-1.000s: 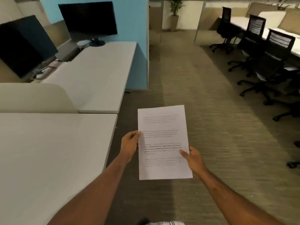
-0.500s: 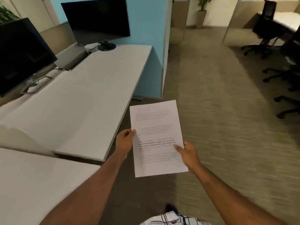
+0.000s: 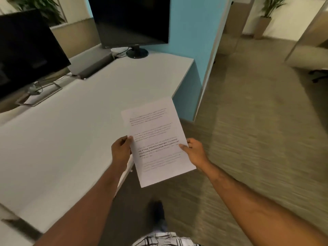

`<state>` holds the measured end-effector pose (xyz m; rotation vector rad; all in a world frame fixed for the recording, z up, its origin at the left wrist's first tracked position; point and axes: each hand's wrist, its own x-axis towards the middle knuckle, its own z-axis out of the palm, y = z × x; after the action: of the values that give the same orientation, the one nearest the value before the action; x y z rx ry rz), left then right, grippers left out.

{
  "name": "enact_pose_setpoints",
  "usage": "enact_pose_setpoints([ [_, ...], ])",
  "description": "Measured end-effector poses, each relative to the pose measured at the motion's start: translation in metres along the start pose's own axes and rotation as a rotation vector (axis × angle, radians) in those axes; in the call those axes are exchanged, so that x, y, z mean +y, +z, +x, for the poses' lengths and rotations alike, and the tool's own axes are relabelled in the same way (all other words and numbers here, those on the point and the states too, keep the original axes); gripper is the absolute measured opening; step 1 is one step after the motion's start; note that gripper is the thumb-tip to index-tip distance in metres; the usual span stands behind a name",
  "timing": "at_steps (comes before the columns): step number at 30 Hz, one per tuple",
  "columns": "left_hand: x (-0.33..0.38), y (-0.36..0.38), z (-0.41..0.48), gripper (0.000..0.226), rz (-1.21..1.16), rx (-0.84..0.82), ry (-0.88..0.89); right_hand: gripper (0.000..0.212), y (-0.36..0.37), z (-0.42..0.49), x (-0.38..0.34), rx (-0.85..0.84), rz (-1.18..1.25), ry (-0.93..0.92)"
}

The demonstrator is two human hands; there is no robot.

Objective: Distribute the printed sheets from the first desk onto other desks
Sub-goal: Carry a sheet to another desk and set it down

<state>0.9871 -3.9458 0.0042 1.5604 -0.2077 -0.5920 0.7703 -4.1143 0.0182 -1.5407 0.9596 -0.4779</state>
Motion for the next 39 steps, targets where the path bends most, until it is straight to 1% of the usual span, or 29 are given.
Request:
enact_pose_setpoints([
  [4, 0.012, 0.014, 0.073, 0.02, -0.036, 0.019, -0.033, 0.004, 0.013, 0.084, -0.026, 0.008, -0.046, 0.026],
  [10, 0.04, 0.02, 0.172, 0.021, -0.08, 0.081, -0.062, 0.003, 0.041, 0.203, -0.075, -0.075, -0.133, -0.007],
  [13, 0.051, 0.015, 0.208, 0.029, -0.11, 0.141, -0.074, 0.004, 0.062, 0.251, -0.087, -0.132, -0.156, -0.016],
  [17, 0.058, 0.003, 0.243, 0.027, -0.1, 0.262, -0.097, 0.011, 0.097, 0.317, -0.099, -0.239, -0.209, -0.041],
  [21, 0.055, -0.011, 0.267, 0.026, -0.081, 0.423, -0.114, 0.009, 0.138, 0.371, -0.102, -0.393, -0.215, -0.104],
  [24, 0.061, -0.014, 0.284, 0.018, -0.155, 0.546, -0.143, 0.011, 0.164, 0.407, -0.108, -0.493, -0.253, -0.123],
  [29, 0.074, -0.005, 0.308, 0.008, -0.203, 0.69, -0.188, 0.016, 0.199, 0.47, -0.125, -0.598, -0.274, -0.149],
  [30, 0.074, -0.003, 0.311, 0.013, -0.2, 0.727, -0.202, 0.016, 0.205, 0.48, -0.127, -0.617, -0.28, -0.149],
  [32, 0.071, 0.001, 0.31, 0.033, -0.115, 0.781, -0.21, 0.018, 0.215, 0.498, -0.128, -0.641, -0.313, -0.158],
  [33, 0.068, 0.003, 0.308, 0.039, -0.002, 0.793, -0.203, 0.019, 0.22, 0.505, -0.128, -0.649, -0.336, -0.162],
  [34, 0.065, 0.006, 0.306, 0.044, 0.16, 0.789, -0.192, 0.02, 0.224, 0.511, -0.127, -0.661, -0.357, -0.164],
  [35, 0.06, 0.008, 0.304, 0.051, 0.344, 0.755, -0.181, 0.021, 0.227, 0.516, -0.126, -0.674, -0.371, -0.166],
  [37, 0.05, 0.013, 0.299, 0.069, 0.696, 0.606, -0.18, 0.02, 0.232, 0.522, -0.124, -0.687, -0.395, -0.173],
  [39, 0.039, 0.017, 0.298, 0.085, 0.949, 0.437, -0.197, 0.023, 0.235, 0.524, -0.119, -0.676, -0.439, -0.182],
])
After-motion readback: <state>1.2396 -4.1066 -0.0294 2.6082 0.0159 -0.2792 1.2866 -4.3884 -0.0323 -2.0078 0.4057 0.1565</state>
